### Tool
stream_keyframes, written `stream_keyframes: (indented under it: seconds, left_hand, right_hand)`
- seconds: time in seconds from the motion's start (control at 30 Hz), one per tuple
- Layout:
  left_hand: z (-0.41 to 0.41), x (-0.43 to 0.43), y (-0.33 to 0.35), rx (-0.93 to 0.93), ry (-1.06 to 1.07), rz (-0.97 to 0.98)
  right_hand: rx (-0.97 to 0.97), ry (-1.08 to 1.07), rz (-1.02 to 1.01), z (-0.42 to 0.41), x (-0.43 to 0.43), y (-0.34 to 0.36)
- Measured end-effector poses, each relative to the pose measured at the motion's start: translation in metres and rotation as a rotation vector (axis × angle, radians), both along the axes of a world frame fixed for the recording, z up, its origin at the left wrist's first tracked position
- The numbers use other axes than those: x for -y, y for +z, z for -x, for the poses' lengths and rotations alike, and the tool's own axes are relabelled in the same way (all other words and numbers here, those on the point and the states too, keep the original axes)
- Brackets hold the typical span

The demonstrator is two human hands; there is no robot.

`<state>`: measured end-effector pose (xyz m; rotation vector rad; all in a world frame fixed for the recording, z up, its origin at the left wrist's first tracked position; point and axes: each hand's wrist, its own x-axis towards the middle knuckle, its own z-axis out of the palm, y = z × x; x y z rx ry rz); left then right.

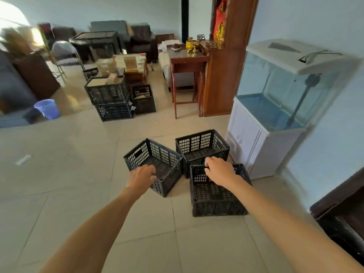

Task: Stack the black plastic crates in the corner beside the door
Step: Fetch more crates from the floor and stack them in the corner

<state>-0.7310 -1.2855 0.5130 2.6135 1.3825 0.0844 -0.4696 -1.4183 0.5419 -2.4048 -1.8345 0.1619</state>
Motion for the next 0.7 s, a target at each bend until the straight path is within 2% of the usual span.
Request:
stream_keyframes:
  seconds: [0.2,0.3,0.5,0.7]
  left_hand:
    - [0.062,-0.095,-0.006,0.009,0.117,-0.021]
    - [0.079,-0.127,-0.021,-0.008,0.155,-0.003]
    - [0.085,-0.192,-0.05,-0.065,0.146,0.046]
    - [0.071,-0.301,-0.053,-0.072,0.154,0.055]
  right_hand:
    - [0.042,0.155,0.054,0.05,-0.118,-0.004]
    - [0.028,0.164,0.096,0.06,-0.159,-0.014]
    - [0.054,0.218,0.178,0.06,-0.238,-0.039]
    - [0.064,0.244,0.191,0.037,-0.358,-0.05]
